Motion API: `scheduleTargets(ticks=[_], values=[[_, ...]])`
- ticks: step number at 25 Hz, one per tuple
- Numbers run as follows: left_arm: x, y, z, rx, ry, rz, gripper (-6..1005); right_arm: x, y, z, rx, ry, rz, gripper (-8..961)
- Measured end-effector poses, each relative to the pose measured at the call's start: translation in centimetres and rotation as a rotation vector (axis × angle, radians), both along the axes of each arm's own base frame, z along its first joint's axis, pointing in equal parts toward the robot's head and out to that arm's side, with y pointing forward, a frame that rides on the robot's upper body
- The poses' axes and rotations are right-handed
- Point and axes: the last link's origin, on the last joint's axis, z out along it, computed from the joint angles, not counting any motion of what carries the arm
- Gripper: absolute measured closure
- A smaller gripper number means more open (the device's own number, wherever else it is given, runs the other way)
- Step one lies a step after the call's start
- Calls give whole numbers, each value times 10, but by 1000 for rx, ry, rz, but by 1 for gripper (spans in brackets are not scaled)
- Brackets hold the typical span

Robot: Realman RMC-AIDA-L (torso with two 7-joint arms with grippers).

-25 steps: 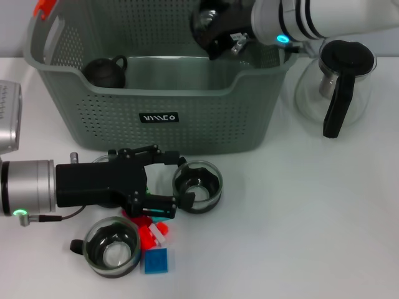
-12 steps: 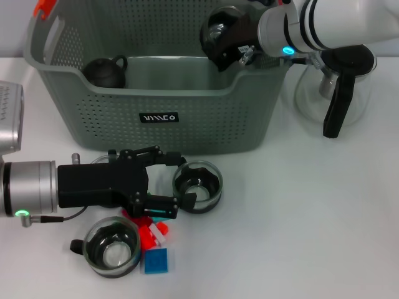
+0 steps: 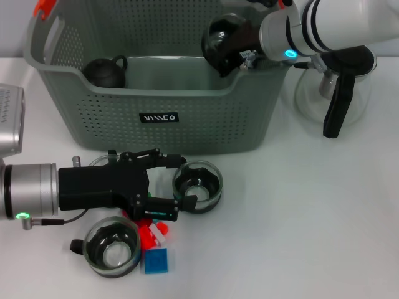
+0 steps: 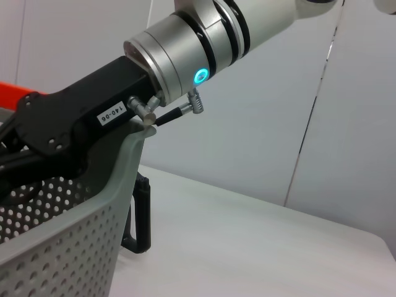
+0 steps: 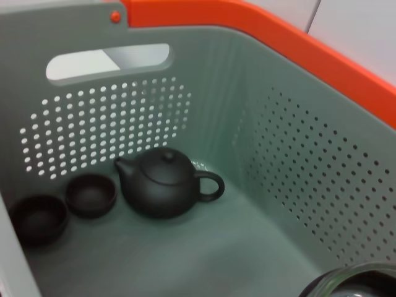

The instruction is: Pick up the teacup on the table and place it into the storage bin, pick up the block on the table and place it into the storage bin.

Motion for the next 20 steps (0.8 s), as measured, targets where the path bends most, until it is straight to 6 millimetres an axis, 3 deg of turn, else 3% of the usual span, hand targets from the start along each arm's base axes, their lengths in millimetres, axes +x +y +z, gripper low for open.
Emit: scheduleTargets(ticks=[18, 20], values=[[-1, -2, 0, 0, -1, -7, 92, -6, -4, 4, -13, -10, 2, 875], [-1, -3, 0, 0, -2, -7, 92, -8, -5, 7, -3, 4, 8, 815]])
